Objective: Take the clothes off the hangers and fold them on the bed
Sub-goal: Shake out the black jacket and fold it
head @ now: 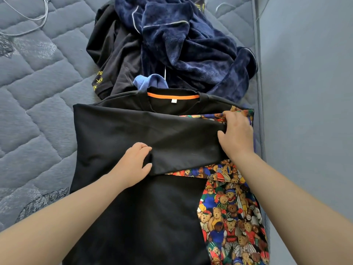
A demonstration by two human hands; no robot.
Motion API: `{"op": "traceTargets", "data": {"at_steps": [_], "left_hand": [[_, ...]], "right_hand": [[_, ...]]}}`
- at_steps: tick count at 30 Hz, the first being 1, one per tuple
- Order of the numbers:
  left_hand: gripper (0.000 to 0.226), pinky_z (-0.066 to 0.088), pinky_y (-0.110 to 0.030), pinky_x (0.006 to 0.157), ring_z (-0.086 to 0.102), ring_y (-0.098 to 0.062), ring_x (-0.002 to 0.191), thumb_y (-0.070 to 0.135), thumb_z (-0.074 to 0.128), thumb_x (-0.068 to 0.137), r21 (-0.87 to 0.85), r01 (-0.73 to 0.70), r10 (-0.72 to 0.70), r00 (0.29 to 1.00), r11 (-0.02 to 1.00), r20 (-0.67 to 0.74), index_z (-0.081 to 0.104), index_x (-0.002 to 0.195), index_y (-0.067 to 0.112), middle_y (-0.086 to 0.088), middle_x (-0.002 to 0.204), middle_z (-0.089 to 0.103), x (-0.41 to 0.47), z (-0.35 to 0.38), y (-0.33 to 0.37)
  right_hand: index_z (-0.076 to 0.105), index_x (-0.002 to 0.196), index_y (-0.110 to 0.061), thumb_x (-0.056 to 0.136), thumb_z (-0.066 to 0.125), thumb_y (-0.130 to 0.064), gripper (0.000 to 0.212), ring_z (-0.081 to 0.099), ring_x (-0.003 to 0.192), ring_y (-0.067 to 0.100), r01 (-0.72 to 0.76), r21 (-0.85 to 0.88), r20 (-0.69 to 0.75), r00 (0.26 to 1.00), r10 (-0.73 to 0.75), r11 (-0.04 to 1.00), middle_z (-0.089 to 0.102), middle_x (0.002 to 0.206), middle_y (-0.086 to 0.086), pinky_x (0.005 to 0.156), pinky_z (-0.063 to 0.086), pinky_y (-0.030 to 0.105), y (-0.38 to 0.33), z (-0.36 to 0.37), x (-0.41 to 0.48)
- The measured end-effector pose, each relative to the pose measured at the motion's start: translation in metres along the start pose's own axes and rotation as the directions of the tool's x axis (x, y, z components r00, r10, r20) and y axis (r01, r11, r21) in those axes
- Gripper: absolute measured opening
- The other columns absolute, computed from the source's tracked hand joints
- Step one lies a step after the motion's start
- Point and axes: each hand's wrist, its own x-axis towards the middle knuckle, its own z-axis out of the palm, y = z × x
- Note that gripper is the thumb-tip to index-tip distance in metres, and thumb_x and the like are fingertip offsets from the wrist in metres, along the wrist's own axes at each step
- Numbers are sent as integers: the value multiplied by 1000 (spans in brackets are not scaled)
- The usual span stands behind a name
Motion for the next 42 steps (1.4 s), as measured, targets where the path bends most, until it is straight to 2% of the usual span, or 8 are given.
{"op": "traceTargets", "data": {"at_steps": [6, 10, 14, 17, 22, 26, 30, 42], "left_hand": [[65, 38, -41, 103, 41, -31, 121, 24, 73, 79, 124, 57, -1, 914, 991, -406, 44, 136, 9, -11, 134, 43, 24, -47, -5], [100, 28, -44, 114, 25, -33, 138, 30, 81, 72, 249, 154, -58, 933, 956, -355, 21, 149, 5, -15, 151, 24, 47, -74, -21], [127, 19, -51, 117, 14, -32, 144, 45, 86, 60, 327, 245, -149, 945, 913, -293, 6, 151, 9, -15, 156, 14, 67, -88, -31], [136, 14, -56, 114, 20, -33, 142, 55, 86, 53, 403, 279, -186, 949, 871, -254, 3, 151, 11, -14, 151, 23, 77, -91, -34], [99, 38, -52, 101, 52, -35, 109, 51, 90, 45, 346, 237, -100, 923, 908, -370, 40, 124, 15, -12, 113, 56, 85, -108, -40], [69, 45, -38, 73, 58, -29, 90, 44, 86, 59, 273, 163, -109, 973, 948, -201, 45, 108, 19, -4, 95, 59, 78, -116, -42], [30, 44, -33, 65, 54, -21, 77, 42, 76, 72, 382, 131, -106, 991, 915, -86, 61, 87, 21, 2, 80, 58, 67, -122, -33], [16, 33, -31, 58, 49, -26, 67, 31, 68, 80, 415, 104, 121, 869, 904, -480, 60, 73, 18, 0, 67, 50, 45, -194, 14]], "right_hand": [[11, 154, -13, 80, 76, -29, 100, 10, 148, 28, 169, -126, 128, 980, -153, 978, 16, 158, 11, 119, 18, 49, -27, -1, 19], [-5, 154, -14, 74, 81, -35, 120, 6, 148, 29, 120, -225, 199, 977, -75, 967, 13, 158, 11, 118, 7, 55, -27, 0, 34], [21, 147, -12, 71, 81, -37, 100, 40, 128, 33, 123, -303, 113, 989, -92, 945, 46, 131, 12, 117, 14, 54, -25, 1, 42], [44, 118, -15, 71, 79, -36, 63, 54, 110, 32, 151, -323, 118, 986, -119, 934, 59, 108, 7, 114, 24, 53, -26, 2, 46], [56, 103, -20, 78, 70, -43, 37, 59, 100, 28, 247, -377, 226, 959, -170, 893, 60, 105, 3, 87, 35, 40, -24, 1, 50], [49, 84, -24, 80, 68, -41, 26, 60, 98, 24, 295, -420, 265, 944, -194, 858, 65, 98, 0, 81, 32, 38, -21, -3, 47], [55, 80, -25, 82, 64, -38, 16, 63, 92, 24, 319, -436, 218, 945, -246, 841, 67, 88, -1, 80, 33, 37, -20, -11, 37], [50, 68, -23, 85, 60, -30, 21, 43, 63, 22, 237, -370, -28, 964, -266, 898, 46, 63, -5, 71, 27, 33, -35, -105, 50]]}}
